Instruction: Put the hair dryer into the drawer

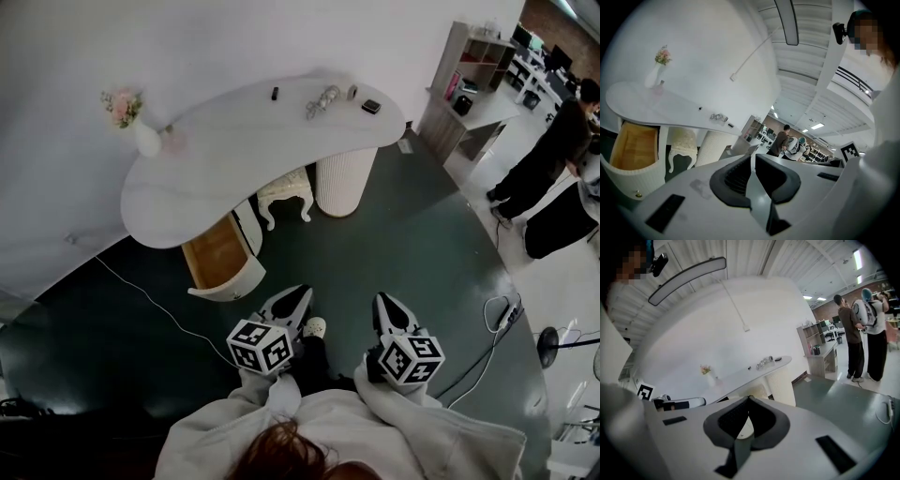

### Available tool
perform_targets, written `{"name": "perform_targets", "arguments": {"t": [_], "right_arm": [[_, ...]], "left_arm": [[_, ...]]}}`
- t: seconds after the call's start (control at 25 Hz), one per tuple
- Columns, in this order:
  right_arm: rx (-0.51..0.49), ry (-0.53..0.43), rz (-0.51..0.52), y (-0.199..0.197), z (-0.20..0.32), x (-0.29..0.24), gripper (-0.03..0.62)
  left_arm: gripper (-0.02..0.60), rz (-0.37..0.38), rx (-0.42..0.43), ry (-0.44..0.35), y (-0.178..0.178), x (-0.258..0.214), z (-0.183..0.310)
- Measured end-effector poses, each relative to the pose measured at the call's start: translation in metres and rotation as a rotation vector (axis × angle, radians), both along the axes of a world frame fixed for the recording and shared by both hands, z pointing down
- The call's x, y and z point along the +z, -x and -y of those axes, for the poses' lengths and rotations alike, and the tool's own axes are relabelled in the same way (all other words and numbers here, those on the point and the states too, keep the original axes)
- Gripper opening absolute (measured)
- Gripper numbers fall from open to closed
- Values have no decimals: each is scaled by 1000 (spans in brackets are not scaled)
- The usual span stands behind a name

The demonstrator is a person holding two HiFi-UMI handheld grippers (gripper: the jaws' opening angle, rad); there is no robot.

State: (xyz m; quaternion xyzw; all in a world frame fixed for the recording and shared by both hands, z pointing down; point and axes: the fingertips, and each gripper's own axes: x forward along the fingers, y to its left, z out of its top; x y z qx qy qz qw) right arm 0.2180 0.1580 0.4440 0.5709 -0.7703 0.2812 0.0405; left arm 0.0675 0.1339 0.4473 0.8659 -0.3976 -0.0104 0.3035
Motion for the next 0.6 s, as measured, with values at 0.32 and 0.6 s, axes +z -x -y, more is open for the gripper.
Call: {"name": "perform_targets", "arguments": {"t": [0.32, 0.6], "right_arm": [[-16, -6, -34, 15, 51, 1, 49], [-15, -21, -36, 27, 92, 1, 49]], "left_arm": [[40, -21, 12, -28, 9, -4, 51], [40, -27, 8, -42, 22, -4, 91]]}}
